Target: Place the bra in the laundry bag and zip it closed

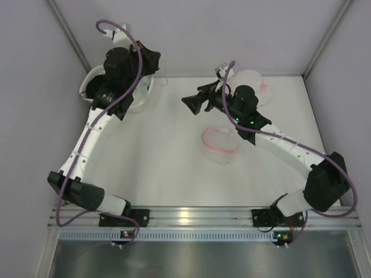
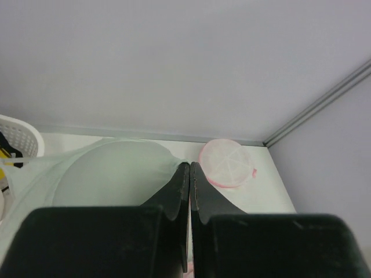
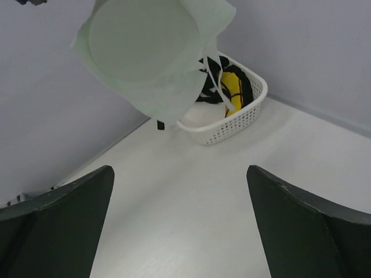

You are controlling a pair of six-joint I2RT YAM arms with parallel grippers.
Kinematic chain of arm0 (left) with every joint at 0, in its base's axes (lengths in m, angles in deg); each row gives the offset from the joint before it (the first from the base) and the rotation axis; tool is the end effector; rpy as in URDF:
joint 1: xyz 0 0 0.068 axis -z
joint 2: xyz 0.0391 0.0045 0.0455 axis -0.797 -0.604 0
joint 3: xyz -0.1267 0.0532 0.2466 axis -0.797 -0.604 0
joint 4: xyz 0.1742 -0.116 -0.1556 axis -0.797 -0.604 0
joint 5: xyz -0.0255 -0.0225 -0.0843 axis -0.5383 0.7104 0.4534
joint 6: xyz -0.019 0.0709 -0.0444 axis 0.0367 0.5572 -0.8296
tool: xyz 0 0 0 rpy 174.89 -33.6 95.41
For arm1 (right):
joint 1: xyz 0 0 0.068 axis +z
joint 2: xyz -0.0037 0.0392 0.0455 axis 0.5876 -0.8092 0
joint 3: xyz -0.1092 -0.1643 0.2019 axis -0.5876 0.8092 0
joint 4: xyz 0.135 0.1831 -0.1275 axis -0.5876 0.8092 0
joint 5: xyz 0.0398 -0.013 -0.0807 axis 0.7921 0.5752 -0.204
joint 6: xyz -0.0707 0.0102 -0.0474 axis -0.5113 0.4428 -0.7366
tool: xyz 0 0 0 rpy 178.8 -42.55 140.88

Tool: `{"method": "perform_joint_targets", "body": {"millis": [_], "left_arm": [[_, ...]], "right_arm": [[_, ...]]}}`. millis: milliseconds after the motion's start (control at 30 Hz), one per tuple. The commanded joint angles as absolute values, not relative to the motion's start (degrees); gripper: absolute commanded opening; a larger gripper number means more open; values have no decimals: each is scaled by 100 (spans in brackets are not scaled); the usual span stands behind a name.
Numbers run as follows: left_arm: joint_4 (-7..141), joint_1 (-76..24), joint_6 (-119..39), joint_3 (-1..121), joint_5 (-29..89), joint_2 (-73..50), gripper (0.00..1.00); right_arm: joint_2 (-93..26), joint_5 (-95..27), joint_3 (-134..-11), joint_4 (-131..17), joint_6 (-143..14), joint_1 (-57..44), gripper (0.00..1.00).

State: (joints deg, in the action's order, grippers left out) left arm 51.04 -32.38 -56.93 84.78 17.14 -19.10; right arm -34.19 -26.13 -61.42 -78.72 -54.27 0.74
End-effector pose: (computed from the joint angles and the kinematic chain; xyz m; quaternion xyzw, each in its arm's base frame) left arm 0.3401 -0.1210 0.5009 -0.0782 0.7042 -0.2699 0.6520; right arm 0.2914 0.2420 0.3810 -0.2110 0.6483 0.4070 0.6078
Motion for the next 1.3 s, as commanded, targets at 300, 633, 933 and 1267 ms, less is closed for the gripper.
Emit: {"method": "perform_joint_targets", "body": {"millis": [300, 633, 933, 1267], "left_arm": [[5327, -2754, -5323, 8741, 1416, -1353, 0], [5361, -2745, -4218, 9479, -11, -1774, 0], [5503, -3183, -3608, 10016, -1019, -2293, 0], [5160, -3746, -3688, 12493, -456, -3531, 0]], "right_arm": [[-4941, -2089, -8093, -8467, -5804, 444, 96], [-5408, -2757, -8779, -7844, -5575, 453, 69], [-5073, -3399, -8550, -7624, -5690, 444, 21], [-4880, -3751, -8279, -7377, -5435, 330, 18]]}}
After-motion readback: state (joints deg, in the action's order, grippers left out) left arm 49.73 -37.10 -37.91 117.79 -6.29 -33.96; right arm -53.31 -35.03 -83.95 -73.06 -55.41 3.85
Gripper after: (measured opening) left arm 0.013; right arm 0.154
